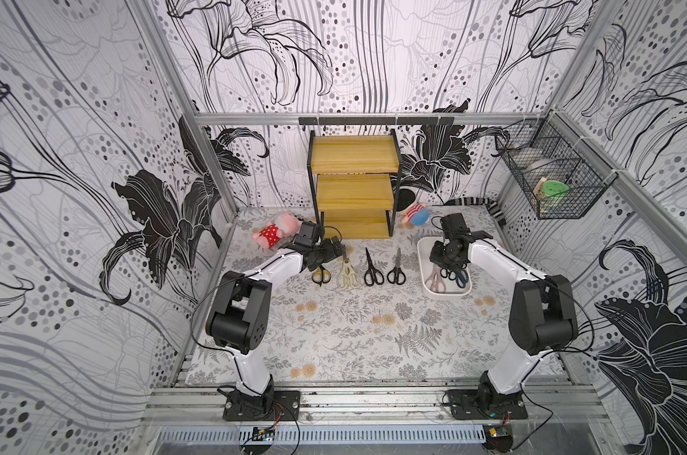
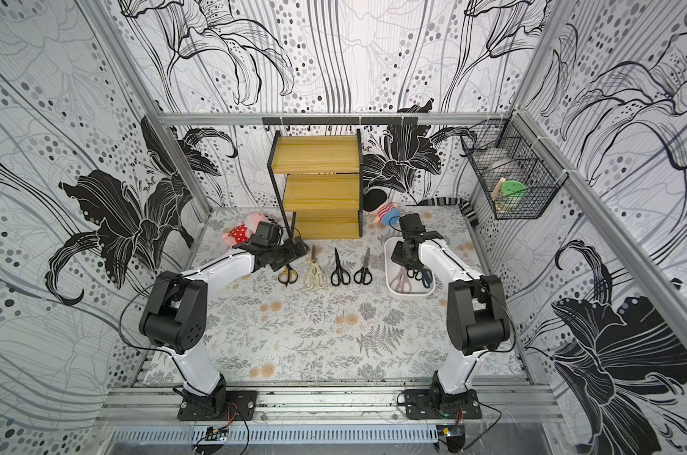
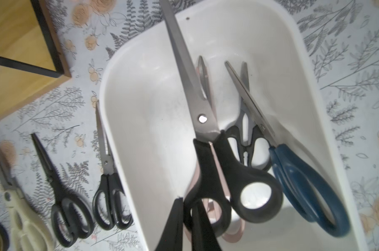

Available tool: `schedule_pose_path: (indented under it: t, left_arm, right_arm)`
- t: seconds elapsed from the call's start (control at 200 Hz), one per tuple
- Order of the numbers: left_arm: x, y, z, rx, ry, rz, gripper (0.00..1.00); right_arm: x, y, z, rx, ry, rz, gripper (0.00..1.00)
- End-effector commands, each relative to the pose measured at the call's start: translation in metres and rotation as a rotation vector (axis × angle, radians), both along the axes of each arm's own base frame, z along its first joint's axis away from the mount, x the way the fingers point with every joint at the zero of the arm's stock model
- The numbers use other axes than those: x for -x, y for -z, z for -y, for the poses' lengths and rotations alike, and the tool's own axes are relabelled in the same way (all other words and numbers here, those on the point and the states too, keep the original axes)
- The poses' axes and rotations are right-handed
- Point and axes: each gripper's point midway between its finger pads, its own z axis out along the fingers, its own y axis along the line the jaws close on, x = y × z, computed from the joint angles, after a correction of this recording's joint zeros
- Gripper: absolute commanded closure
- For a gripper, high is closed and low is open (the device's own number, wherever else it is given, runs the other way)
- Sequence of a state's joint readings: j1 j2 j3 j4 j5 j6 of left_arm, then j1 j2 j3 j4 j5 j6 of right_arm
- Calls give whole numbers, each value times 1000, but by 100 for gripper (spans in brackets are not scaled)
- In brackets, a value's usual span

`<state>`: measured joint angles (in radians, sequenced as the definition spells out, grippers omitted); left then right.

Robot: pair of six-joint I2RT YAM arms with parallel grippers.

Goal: Take the scissors out of the storage box
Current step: Pick up the scissors from the storage box, then place the scissors at the center of the board.

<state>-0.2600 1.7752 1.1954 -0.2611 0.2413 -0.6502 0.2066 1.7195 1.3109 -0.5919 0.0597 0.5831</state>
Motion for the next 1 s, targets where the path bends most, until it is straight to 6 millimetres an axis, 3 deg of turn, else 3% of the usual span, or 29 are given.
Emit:
schedule_pose_path:
  t: [0.0,0.08,0.27,0.481,0.506,0.626,0.816,0.991]
  left_arm:
    - [4,-21,-7,20,-13,63,2]
    - [13,-21,-10,24,-20,56,2]
    - [37,-16,-26,-14,-68,39,2]
    - [57,-12,-45,-24,-132,28,2]
    - [59,-14,-47,-26,-139,33,2]
    - [65,-19,-55,-37,-169,52,2]
    - [74,-30,-78,-85,-244,97,2]
    - [88,-36,-99,-88,-309,126,2]
  right_arm:
    - [18,-8,-21,-23,-29,-10,100]
    - [26,-20,-48,-59,-74,14,100]
    - [52,-30,-136,-209,-206,45,100]
    - [96,-33,-243,-379,-341,45,100]
    - [101,-23,-256,-377,-357,21,100]
    - [132,-19,-306,-435,-419,-21,100]
    - [173,3,-358,-524,-479,-152,100]
    - [184,14,-381,-524,-496,-214,100]
